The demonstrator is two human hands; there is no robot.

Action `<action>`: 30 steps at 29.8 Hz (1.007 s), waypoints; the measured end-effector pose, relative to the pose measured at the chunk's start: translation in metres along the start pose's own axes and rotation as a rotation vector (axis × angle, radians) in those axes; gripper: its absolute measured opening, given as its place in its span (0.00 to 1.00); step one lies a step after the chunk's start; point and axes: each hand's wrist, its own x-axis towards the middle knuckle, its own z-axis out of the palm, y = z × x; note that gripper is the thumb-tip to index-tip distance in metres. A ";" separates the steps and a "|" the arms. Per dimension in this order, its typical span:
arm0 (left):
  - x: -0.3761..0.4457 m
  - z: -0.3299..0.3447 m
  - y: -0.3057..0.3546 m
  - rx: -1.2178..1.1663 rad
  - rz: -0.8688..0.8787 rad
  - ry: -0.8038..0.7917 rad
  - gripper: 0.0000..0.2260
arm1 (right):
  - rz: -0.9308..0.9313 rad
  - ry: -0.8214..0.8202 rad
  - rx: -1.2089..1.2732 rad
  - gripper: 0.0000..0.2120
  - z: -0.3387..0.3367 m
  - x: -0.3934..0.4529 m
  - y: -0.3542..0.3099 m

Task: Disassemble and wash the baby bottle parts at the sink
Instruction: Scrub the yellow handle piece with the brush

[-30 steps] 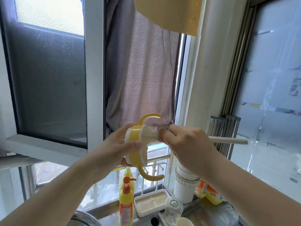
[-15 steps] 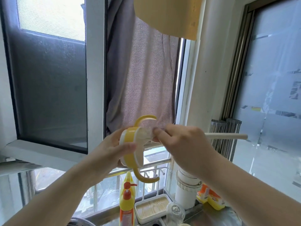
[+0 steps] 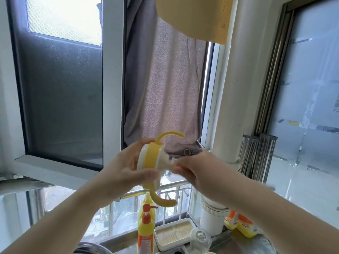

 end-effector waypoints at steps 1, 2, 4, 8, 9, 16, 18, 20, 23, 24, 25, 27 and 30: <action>0.000 0.001 0.001 -0.029 -0.008 -0.008 0.35 | -0.084 0.171 -0.229 0.14 0.001 0.000 0.004; -0.001 0.001 0.001 -0.056 -0.012 -0.020 0.35 | -0.130 0.296 -0.363 0.12 0.002 0.000 0.008; -0.001 0.001 0.004 -0.094 -0.003 -0.038 0.35 | -0.157 0.393 -0.360 0.08 0.007 0.001 0.011; -0.003 -0.002 0.005 -0.129 0.048 -0.011 0.39 | -0.034 0.182 0.102 0.19 0.015 0.004 0.001; -0.005 -0.001 0.004 -0.133 0.060 -0.009 0.40 | 0.033 0.027 0.233 0.17 0.012 0.002 -0.003; -0.014 0.000 -0.008 0.029 -0.004 -0.087 0.44 | 0.322 -0.452 0.943 0.16 -0.010 -0.006 -0.006; -0.012 0.000 -0.011 0.089 -0.040 -0.071 0.44 | 0.353 -0.369 1.012 0.17 -0.005 -0.005 -0.007; -0.011 0.002 -0.011 0.193 -0.036 -0.032 0.44 | 0.372 -0.328 0.987 0.16 -0.001 -0.004 -0.009; -0.010 0.006 -0.007 0.188 -0.016 -0.003 0.46 | 0.361 -0.324 0.970 0.16 0.000 -0.003 -0.010; -0.011 0.005 -0.005 0.102 -0.019 -0.007 0.46 | 0.347 -0.328 0.945 0.16 -0.001 -0.003 -0.011; -0.012 0.004 -0.002 -0.010 -0.034 -0.025 0.46 | 0.332 -0.322 0.910 0.16 -0.001 -0.003 -0.011; -0.014 0.003 0.007 -0.252 -0.081 -0.094 0.43 | 0.325 -0.302 0.851 0.16 -0.001 -0.003 -0.011; -0.012 0.004 0.016 -0.540 -0.125 -0.117 0.30 | 0.312 -0.275 0.804 0.17 0.001 -0.001 -0.009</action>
